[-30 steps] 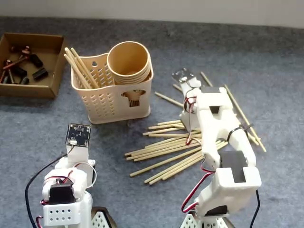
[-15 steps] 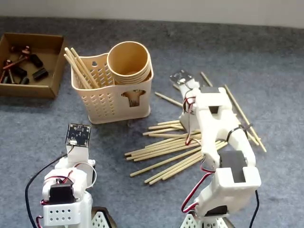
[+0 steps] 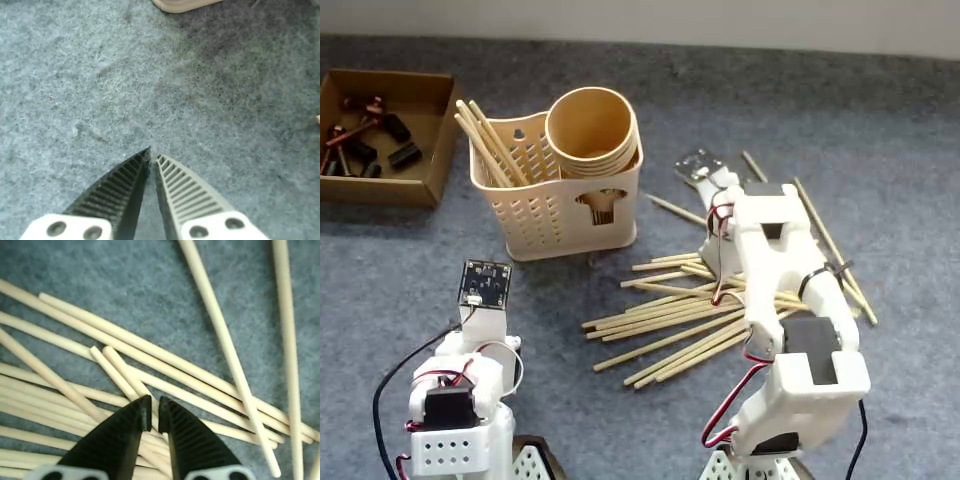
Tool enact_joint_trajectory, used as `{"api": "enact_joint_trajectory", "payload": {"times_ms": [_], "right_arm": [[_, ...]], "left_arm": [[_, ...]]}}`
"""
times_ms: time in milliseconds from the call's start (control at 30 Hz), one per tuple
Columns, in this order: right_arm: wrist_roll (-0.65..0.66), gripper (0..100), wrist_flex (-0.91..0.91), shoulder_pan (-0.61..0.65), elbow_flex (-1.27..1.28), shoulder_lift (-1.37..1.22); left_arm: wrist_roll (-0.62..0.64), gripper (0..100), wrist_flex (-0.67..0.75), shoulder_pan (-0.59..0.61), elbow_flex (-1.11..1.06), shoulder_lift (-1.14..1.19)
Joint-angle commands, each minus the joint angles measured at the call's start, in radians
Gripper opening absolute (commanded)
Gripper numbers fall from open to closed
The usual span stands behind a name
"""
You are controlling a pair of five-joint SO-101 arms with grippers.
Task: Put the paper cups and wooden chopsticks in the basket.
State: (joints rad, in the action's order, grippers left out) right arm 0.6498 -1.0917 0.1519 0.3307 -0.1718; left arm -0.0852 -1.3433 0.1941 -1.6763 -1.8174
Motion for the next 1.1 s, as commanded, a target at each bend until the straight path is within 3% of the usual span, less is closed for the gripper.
{"api": "enact_joint_trajectory", "payload": {"times_ms": [0, 233, 433, 1067], "right_arm": [[0.028, 0.8, -0.025, 0.008, -0.008, 0.008], [0.031, 0.8, -0.09, 0.004, -0.01, 0.008], [0.031, 10.7, -0.094, 0.004, -0.01, 0.008], [0.028, 10.5, -0.13, 0.004, -0.01, 0.048]], "left_arm": [[-0.005, 1, -0.003, 0.008, -0.021, -0.004], [-0.005, 1, -0.003, 0.008, -0.021, -0.004], [-0.005, 1, -0.003, 0.008, -0.021, -0.004], [-0.005, 1, -0.003, 0.008, -0.021, -0.004]]}}
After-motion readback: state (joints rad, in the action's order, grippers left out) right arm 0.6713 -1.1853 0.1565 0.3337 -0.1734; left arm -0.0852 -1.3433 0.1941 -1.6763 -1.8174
